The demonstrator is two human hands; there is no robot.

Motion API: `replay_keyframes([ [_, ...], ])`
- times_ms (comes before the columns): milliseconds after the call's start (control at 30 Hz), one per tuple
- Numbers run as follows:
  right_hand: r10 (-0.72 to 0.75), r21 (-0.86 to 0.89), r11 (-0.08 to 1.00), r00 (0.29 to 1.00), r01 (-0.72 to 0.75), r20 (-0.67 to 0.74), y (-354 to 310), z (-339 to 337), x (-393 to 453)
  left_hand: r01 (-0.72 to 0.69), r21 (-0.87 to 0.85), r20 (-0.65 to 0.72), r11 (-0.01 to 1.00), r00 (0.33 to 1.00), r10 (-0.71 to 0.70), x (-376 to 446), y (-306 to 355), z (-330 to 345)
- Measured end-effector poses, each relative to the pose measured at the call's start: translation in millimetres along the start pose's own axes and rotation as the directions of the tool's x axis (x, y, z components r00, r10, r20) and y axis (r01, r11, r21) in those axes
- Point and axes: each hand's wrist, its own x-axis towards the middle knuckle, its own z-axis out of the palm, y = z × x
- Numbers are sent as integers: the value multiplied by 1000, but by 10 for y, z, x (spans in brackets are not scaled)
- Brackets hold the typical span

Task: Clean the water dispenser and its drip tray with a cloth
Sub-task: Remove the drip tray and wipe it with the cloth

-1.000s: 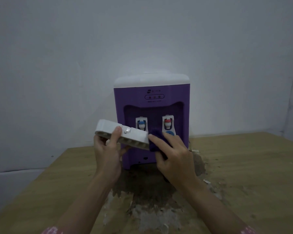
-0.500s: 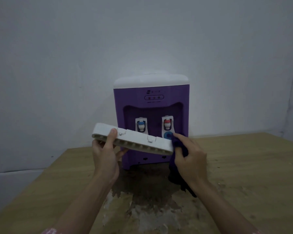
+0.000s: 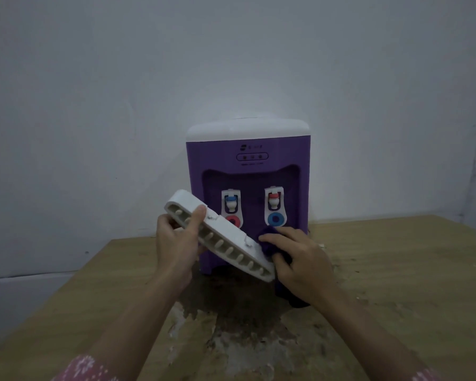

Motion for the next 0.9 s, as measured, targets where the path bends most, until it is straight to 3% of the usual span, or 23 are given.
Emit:
replay_keyframes([
  [167,-84,-23,996,996,84,14,-115,91,52,-30,49,7,998,1000,30,-22,10,73],
  [267,105,39,993,992,-108,73,-39,78,70,-51,68,-2,996,999,51,-20,34,54],
  [467,147,297,936,976,-190,160,-117,177,-1,-196,271,128,942,978,167,-89,91,102],
  [567,262,497,817,956,-291,128,-80,240,-38,-214,288,251,933,957,143,-127,118,102],
  [733,327,774,465,895,-431,302,-61,233,-93,-107,147,357,983,933,48,-147,-15,127],
  [900,371,798,379,867,-468,333,-76,233,-114,-96,166,402,981,915,21,-212,-136,99],
])
